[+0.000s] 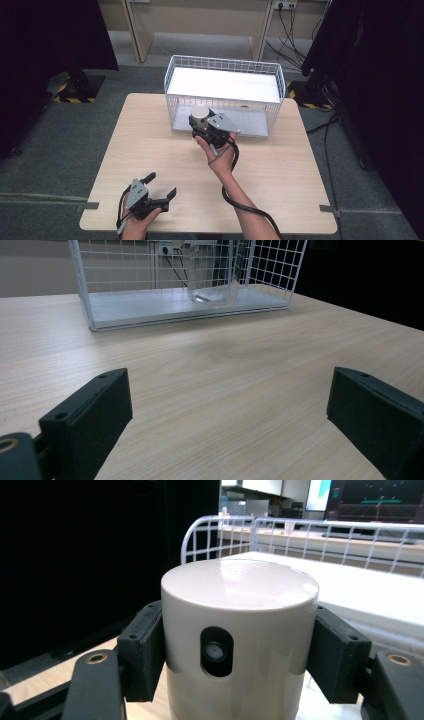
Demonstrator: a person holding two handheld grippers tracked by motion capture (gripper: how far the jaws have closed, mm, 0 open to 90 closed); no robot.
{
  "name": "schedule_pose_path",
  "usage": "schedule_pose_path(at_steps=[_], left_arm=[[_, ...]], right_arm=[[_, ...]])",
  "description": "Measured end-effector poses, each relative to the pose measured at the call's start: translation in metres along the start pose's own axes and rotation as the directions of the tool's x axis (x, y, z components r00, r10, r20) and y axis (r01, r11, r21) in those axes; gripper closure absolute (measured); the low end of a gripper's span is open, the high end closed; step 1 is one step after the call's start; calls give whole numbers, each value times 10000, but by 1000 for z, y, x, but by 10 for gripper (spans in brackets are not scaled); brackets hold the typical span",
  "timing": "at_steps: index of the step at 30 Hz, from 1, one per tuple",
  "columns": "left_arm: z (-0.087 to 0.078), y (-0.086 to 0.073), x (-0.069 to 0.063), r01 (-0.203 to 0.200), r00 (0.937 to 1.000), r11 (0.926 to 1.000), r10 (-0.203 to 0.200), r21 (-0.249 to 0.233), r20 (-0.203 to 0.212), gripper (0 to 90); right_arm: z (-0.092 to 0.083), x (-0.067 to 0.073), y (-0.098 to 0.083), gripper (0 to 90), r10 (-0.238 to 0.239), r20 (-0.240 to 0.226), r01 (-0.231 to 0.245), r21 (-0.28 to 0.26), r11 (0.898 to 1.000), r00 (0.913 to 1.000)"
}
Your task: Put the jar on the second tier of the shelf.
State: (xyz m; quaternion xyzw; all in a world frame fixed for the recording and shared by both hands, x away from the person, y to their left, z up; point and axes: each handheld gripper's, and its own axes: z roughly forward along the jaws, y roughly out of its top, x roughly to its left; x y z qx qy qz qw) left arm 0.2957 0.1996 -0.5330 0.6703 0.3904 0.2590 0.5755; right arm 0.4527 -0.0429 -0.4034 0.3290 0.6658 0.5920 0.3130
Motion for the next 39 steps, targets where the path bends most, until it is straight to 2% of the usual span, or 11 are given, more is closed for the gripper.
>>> schedule_pose_path(at_steps=[14,39], left_arm=[[0,0,0,40,10000,10000,-40,-7,-14,39],[0,0,0,58,10000,10000,-58,-20,-3,39]], right_arm=[[-10,-16,27,329,108,290,-96,-401,9991,9995],[-14,-34,71,329,208,686,-140,-984,9951,9974]])
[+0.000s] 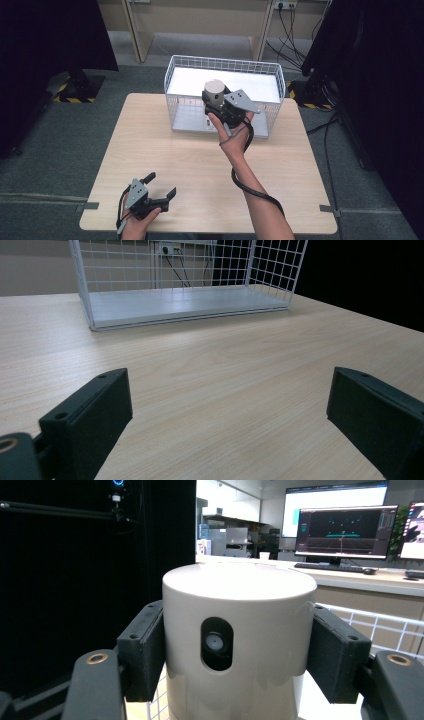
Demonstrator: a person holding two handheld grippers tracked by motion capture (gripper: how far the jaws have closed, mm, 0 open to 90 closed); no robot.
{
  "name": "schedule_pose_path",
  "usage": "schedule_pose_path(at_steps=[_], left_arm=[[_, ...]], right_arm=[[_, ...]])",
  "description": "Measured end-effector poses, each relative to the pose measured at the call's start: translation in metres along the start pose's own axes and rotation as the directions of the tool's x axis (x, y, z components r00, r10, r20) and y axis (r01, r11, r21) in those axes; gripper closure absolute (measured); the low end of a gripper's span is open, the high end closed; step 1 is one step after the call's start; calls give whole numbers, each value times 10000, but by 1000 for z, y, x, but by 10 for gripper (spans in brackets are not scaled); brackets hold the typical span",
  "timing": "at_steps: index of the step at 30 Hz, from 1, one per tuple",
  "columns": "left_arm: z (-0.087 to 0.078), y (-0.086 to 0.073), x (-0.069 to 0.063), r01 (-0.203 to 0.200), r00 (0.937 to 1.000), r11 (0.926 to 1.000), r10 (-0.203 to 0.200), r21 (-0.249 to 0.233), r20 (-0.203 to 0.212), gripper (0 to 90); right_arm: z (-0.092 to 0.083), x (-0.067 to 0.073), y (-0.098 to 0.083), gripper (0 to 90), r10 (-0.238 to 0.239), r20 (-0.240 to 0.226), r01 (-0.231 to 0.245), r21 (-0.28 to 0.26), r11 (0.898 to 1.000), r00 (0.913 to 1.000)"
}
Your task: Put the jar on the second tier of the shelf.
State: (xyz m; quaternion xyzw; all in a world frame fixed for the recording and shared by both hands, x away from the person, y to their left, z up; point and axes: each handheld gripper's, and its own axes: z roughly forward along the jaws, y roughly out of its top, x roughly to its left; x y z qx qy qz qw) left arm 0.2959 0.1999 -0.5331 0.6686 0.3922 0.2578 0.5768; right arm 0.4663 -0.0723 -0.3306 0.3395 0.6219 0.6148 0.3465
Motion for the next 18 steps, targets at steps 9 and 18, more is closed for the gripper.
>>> schedule_pose_path(at_steps=[9,18], left_arm=[[0,0,0,16,10000,10000,-16,0,15,39],[0,0,0,7,10000,10000,-7,12,34,39]], right_arm=[[-1,-7,23,329,49,193,-43,-323,9995,9998],[2,-15,37,329,129,442,-108,-481,9988,9989]])
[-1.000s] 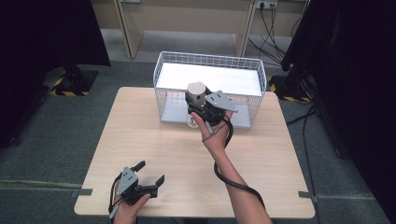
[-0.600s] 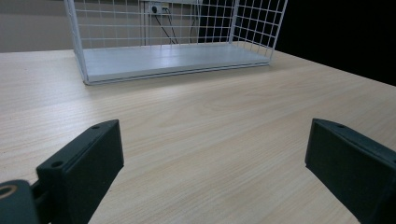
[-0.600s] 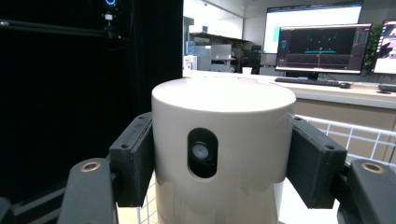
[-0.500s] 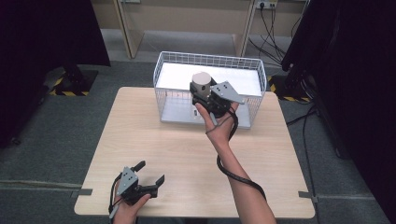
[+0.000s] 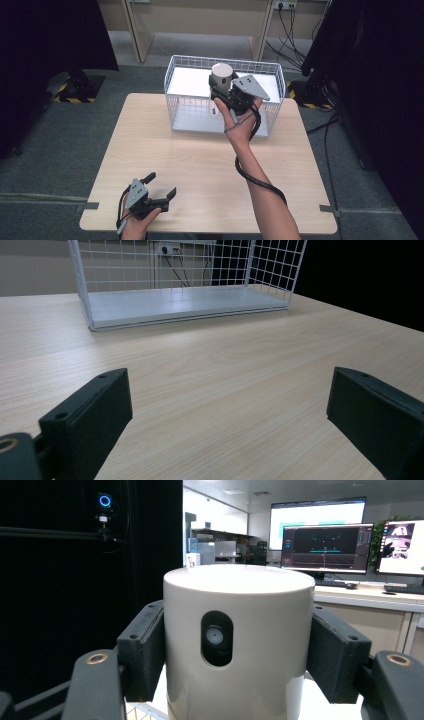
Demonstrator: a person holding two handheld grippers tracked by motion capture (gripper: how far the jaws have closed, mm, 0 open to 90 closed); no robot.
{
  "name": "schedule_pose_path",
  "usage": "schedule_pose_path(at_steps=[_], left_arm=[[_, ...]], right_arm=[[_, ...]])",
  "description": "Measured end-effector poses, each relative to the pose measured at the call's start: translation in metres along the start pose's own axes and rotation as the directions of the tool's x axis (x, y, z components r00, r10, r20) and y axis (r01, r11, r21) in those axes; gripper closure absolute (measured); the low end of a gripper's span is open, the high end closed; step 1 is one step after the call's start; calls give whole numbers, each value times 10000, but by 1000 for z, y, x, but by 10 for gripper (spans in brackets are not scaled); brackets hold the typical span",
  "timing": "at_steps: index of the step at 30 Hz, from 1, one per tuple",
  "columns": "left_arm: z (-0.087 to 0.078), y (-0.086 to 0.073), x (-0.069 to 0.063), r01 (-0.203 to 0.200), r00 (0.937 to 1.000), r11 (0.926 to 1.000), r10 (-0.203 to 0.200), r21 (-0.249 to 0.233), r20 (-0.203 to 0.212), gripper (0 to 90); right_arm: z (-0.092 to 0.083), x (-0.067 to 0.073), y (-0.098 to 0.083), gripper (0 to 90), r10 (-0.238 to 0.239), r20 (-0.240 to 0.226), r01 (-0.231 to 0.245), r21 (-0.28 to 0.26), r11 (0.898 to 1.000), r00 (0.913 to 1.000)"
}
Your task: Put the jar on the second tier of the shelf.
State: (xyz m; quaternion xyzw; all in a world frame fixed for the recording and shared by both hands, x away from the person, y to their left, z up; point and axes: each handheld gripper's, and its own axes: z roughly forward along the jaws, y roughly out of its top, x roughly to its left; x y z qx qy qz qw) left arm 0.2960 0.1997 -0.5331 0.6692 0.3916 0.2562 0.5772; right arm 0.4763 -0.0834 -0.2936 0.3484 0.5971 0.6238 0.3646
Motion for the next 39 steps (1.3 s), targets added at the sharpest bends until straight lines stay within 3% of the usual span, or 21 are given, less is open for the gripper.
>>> schedule_pose_path(at_steps=[21,39], left_arm=[[0,0,0,-51,10000,10000,51,1,18,39],[0,0,1,57,10000,10000,-57,-12,47,39]], right_arm=[[20,-14,29,329,88,515,-75,-251,9997,9986],[57,-42,42,329,216,1315,-217,-2,9998,9911]])
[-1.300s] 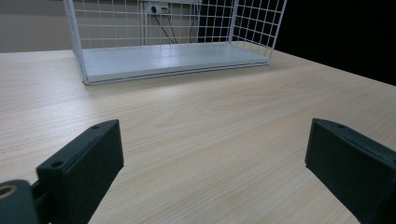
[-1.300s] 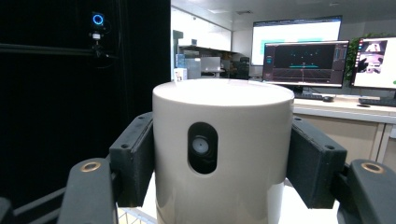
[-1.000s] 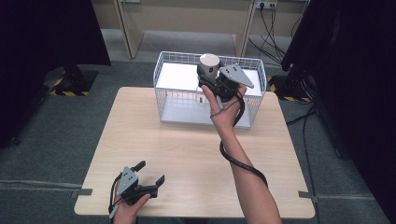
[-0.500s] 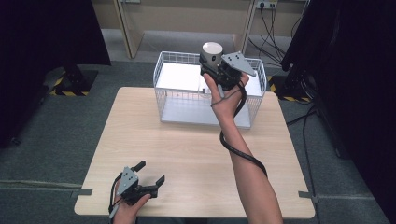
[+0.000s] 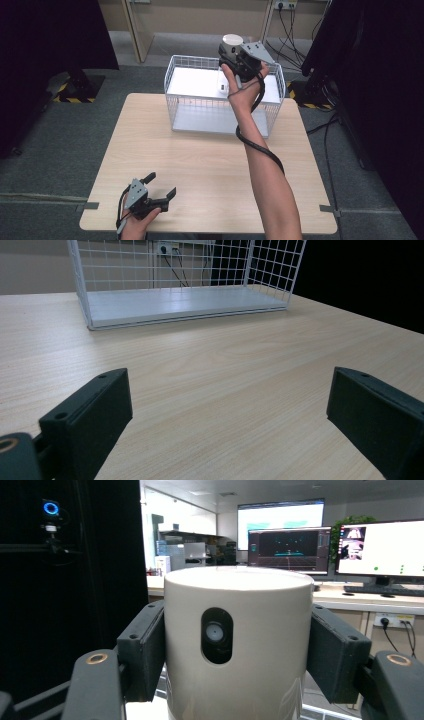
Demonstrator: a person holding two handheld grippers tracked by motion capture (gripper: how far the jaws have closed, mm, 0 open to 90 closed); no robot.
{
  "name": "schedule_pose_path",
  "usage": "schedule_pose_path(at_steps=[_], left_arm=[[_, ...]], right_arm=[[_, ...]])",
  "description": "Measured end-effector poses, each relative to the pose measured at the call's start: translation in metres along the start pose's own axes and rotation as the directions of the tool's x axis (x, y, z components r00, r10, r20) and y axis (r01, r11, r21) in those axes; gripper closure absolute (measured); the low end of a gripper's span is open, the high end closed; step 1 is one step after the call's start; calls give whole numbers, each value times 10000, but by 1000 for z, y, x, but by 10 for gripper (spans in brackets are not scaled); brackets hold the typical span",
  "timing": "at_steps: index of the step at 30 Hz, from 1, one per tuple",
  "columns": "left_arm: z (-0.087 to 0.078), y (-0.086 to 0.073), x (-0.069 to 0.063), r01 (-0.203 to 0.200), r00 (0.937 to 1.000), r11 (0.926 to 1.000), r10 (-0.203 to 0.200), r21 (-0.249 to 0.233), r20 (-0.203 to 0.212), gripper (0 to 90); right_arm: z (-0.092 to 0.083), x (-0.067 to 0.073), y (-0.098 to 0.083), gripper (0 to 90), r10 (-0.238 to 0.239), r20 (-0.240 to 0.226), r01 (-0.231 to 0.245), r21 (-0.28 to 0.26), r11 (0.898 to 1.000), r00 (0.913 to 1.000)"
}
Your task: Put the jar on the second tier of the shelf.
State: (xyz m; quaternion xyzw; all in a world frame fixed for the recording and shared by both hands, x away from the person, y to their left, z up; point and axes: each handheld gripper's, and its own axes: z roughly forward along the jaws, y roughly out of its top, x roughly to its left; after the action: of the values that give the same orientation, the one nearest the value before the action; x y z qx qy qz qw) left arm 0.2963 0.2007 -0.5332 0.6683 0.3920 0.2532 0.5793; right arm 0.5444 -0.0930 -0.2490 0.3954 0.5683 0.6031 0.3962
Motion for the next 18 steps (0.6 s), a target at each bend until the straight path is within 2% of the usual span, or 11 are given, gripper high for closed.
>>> schedule_pose_path(at_steps=[5,9,12,18], left_arm=[[0,0,0,-16,10000,10000,16,12,5,39],[0,0,0,-14,10000,10000,14,22,21,39],[0,0,0,12,10000,10000,-12,13,22,39],[0,0,0,-25,10000,10000,25,20,25,39]], right_arm=[[9,-5,-1,329,96,135,-97,70,9999,9999],[15,-8,1,328,-130,198,126,168,9998,9997],[20,-12,0,329,30,243,-36,242,9997,9997],[28,-18,-3,328,31,425,-48,394,9992,9991]])
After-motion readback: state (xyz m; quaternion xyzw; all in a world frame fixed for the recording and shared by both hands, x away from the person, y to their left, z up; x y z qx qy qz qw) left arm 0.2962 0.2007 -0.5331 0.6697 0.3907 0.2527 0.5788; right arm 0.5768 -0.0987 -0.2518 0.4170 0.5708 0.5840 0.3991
